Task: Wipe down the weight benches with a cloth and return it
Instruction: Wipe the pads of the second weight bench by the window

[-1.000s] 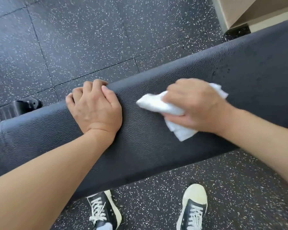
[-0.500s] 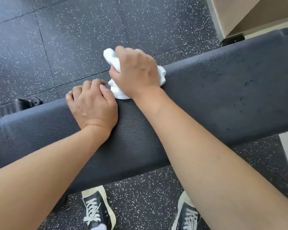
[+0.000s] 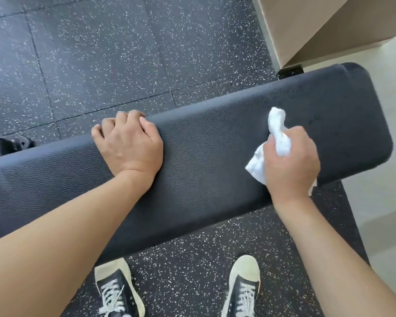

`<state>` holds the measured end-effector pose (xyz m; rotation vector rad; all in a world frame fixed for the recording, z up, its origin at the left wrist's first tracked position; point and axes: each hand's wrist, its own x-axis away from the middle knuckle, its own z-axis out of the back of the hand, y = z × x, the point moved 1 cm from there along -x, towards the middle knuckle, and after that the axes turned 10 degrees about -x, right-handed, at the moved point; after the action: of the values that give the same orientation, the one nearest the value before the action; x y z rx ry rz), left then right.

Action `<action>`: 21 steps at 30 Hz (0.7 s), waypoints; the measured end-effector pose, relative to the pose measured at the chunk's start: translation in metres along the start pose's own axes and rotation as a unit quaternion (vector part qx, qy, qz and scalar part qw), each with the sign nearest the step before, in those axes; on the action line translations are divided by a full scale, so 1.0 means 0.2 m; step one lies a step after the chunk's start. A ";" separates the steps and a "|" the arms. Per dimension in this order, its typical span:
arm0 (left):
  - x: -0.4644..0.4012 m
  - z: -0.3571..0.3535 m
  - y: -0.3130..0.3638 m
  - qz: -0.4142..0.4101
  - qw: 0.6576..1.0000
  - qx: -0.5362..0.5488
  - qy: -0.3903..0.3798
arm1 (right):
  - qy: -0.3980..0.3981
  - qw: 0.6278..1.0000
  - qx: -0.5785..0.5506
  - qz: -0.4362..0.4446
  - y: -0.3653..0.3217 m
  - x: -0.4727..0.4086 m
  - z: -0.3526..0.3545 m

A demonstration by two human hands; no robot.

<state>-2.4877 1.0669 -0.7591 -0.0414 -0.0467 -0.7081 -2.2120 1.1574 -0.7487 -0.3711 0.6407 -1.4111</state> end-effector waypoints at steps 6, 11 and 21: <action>-0.01 0.00 -0.01 -0.012 1.000 -0.002 0.003 | -0.106 0.980 -0.022 0.169 -0.58 0.26 -0.35; 0.01 0.02 -0.02 -0.037 0.999 -0.005 -0.011 | -0.147 0.956 -0.048 0.249 -0.63 0.25 -0.35; 0.07 0.12 0.12 -0.451 0.883 -0.122 -0.037 | -0.089 0.992 0.044 0.076 0.12 -0.11 0.13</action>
<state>-2.4627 1.0766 -0.7344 -0.3047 -0.0477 -1.6491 -2.1769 1.1782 -0.7384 -0.3643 0.4503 -1.2404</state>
